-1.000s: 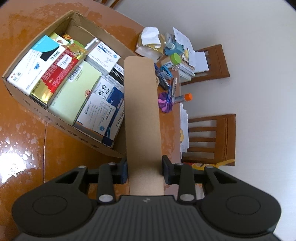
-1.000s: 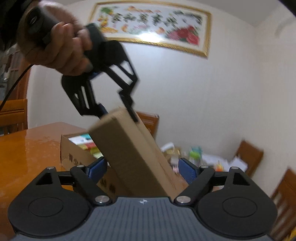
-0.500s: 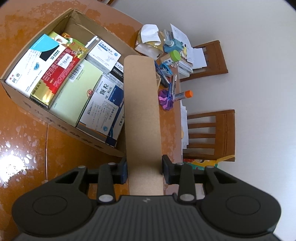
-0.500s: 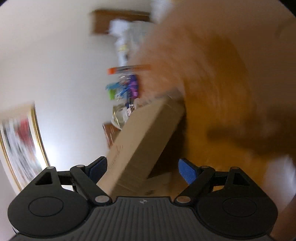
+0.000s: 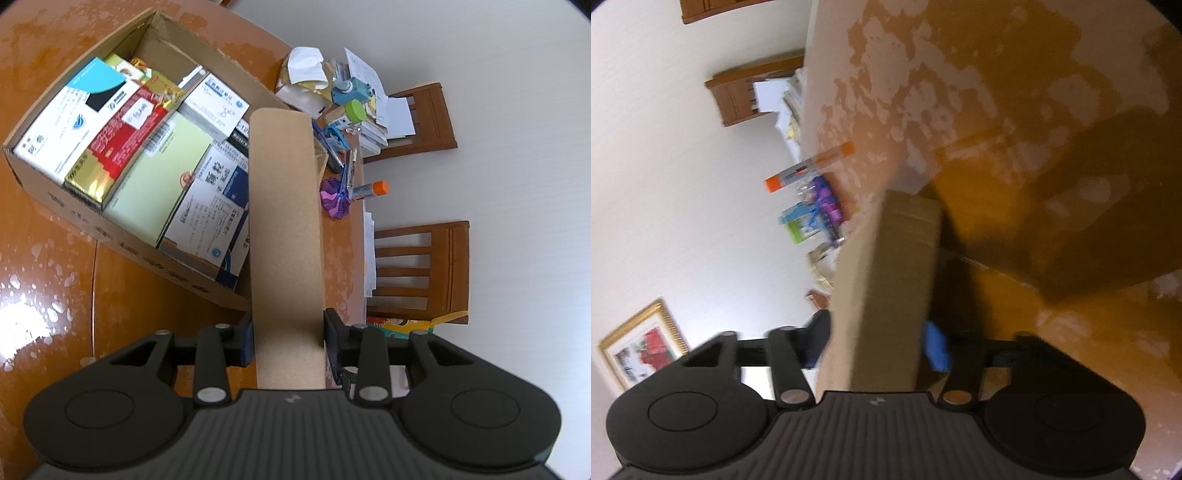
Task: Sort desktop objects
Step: 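Swing the lid down over the box opening with both grippers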
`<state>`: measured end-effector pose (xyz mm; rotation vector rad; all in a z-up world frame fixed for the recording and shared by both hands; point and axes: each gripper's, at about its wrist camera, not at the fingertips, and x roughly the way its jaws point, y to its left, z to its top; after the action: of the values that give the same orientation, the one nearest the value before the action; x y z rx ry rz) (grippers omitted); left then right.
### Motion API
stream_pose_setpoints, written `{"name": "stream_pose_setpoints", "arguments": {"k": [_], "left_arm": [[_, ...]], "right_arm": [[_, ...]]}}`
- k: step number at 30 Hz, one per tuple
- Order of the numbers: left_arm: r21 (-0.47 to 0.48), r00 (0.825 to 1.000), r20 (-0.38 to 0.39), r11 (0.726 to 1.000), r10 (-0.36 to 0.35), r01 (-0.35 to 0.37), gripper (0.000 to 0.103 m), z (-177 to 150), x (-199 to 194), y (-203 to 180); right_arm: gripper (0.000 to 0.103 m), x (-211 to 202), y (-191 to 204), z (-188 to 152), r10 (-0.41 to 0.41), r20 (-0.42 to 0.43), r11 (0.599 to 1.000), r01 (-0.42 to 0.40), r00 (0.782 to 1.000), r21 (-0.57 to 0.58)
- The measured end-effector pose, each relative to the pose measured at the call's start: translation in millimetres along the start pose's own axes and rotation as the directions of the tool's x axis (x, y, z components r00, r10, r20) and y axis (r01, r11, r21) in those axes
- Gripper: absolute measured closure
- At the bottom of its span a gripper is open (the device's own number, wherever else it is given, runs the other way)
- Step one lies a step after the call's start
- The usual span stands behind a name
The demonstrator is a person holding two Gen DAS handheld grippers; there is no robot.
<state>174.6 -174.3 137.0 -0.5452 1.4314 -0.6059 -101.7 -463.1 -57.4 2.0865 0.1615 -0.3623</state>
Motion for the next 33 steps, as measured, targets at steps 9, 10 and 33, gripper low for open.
{"name": "stream_pose_setpoints", "arguments": {"k": [9,10,33], "left_arm": [[-0.002,1.0,0.019,1.0,-0.019,0.019,0.067,-1,1,-1],[-0.001,1.0,0.02,1.0,-0.024,0.024,0.066,0,1,-1],[0.038,0.966,0.1,0.971,-0.238,0.236,0.064,17,-37,36]], "right_arm": [[0.055,-11,8,3,0.023,0.014,0.995,-0.022,1.0,-0.098],[0.055,-12,11,3,0.026,0.014,0.993,-0.024,1.0,-0.117],[0.054,-18,73,-46,0.141,0.036,0.893,-0.111,0.989,-0.436]]}}
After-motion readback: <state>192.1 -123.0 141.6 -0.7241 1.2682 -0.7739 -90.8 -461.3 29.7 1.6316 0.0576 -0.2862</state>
